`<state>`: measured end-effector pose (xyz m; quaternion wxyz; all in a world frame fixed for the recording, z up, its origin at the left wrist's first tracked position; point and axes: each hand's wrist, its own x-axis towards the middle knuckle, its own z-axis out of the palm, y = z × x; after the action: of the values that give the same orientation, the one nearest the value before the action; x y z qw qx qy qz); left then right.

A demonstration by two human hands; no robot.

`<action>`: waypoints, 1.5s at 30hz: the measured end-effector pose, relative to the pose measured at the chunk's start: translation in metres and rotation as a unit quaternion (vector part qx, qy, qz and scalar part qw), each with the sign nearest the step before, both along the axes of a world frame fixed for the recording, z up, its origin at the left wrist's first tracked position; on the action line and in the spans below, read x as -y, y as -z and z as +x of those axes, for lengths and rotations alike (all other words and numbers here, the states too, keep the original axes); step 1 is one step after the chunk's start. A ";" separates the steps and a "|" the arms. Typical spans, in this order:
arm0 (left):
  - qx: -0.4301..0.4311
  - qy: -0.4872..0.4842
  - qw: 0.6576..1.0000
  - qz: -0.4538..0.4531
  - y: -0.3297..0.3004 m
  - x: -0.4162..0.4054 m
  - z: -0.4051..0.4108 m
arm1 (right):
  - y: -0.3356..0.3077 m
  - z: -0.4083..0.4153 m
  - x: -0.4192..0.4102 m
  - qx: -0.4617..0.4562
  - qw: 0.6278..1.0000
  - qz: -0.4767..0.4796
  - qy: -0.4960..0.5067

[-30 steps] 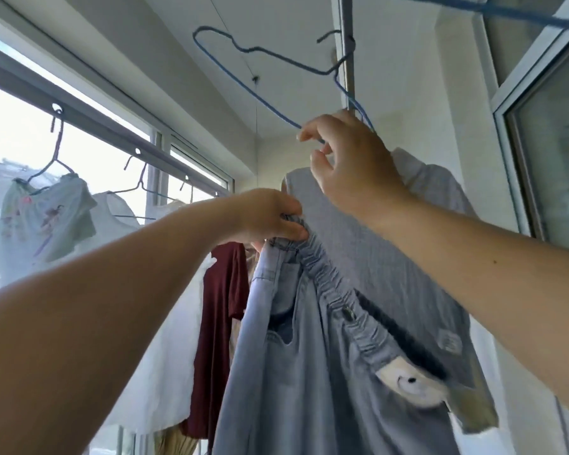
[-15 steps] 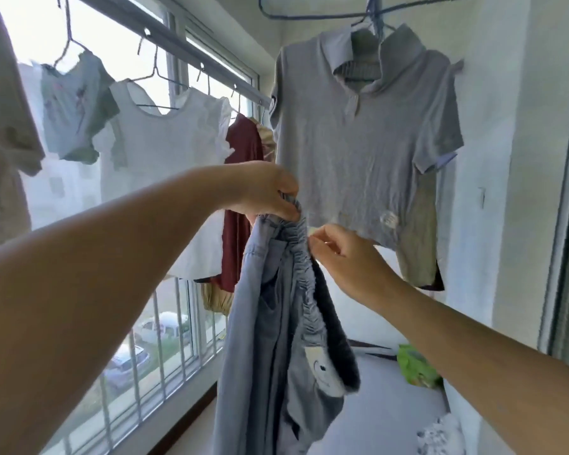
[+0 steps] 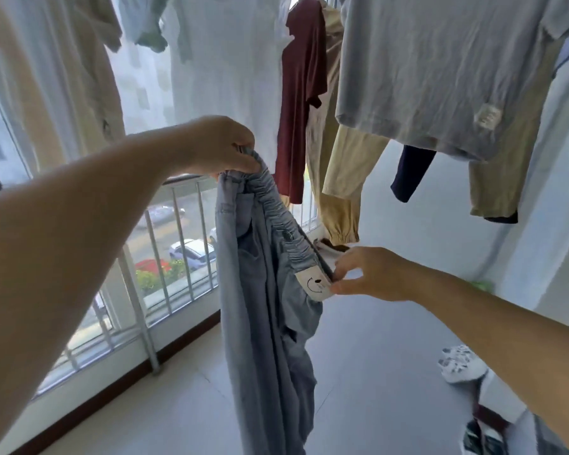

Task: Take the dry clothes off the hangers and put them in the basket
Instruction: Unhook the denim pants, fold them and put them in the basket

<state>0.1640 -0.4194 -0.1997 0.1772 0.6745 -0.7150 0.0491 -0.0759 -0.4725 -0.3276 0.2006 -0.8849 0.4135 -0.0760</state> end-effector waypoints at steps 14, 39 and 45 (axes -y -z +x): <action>-0.093 -0.085 0.991 0.050 0.073 -0.074 0.067 | 0.083 0.082 -0.028 -0.022 0.992 0.101 -0.076; -0.385 -0.177 0.894 0.148 0.287 -0.237 0.190 | 0.158 0.158 -0.115 0.191 0.963 0.185 0.044; -0.396 -0.189 0.871 0.220 0.295 -0.250 0.190 | 0.153 0.167 -0.125 0.266 0.942 0.189 0.073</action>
<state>0.3545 -0.1695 -0.4946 0.2800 0.7811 -0.4360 -0.3484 0.0909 -0.3476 -0.4806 0.4610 -0.7457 0.4152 -0.2431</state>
